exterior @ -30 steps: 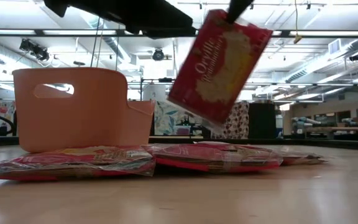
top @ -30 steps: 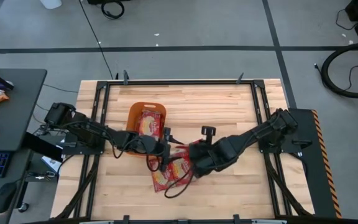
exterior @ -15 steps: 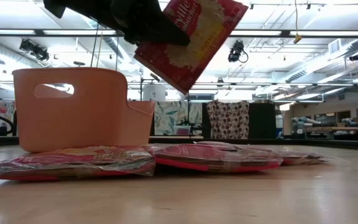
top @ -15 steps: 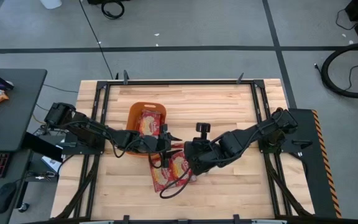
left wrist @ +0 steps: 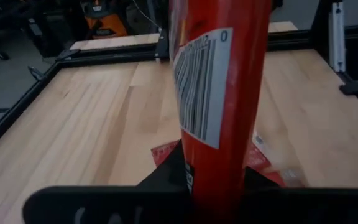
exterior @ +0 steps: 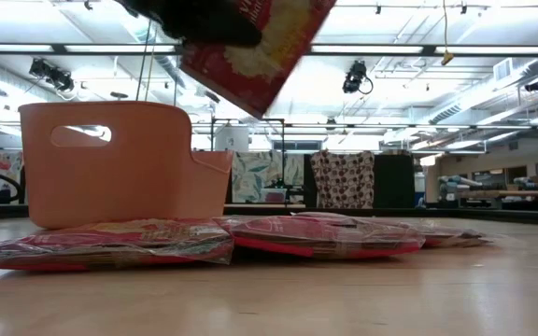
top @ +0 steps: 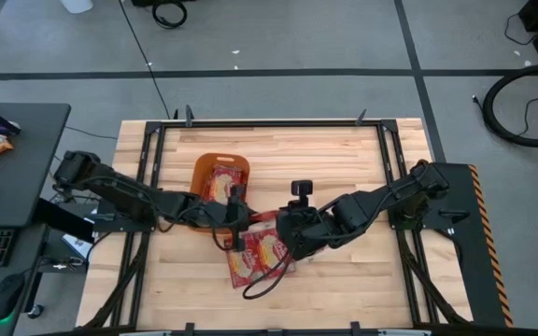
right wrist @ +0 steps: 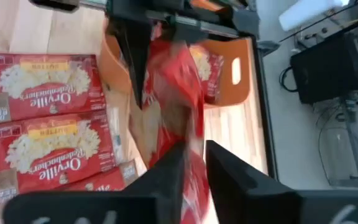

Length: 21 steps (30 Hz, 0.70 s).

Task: Sort popcorn bags into baskets
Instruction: Put the red popcorn bag into the orange bin

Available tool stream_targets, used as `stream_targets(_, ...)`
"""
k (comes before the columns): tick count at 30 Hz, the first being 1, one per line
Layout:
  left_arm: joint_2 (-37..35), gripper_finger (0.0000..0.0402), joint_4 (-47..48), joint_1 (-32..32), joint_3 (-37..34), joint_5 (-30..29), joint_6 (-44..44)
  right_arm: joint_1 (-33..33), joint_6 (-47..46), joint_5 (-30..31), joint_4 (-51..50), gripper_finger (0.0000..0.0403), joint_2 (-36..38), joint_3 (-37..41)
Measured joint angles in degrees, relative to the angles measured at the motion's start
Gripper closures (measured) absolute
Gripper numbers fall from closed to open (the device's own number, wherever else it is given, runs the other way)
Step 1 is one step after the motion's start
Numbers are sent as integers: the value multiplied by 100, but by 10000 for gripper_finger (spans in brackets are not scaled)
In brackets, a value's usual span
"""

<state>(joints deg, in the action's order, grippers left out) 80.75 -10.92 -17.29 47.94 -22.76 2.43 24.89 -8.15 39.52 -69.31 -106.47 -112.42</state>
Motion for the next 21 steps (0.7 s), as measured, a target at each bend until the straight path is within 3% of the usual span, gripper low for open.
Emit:
stream_targets(7,-583,367,1142,-34,-49,6,455,131,-130,276,-175,255,354,0)
stream_targets(11,-919,370,1235,-30,-341,-16,632,163,-647,406,-587,227,654,0)
stream_targets(21,-2285,367,1141,477,-1523,-408,1409,185,-1720,416,-1446,216,913,6)
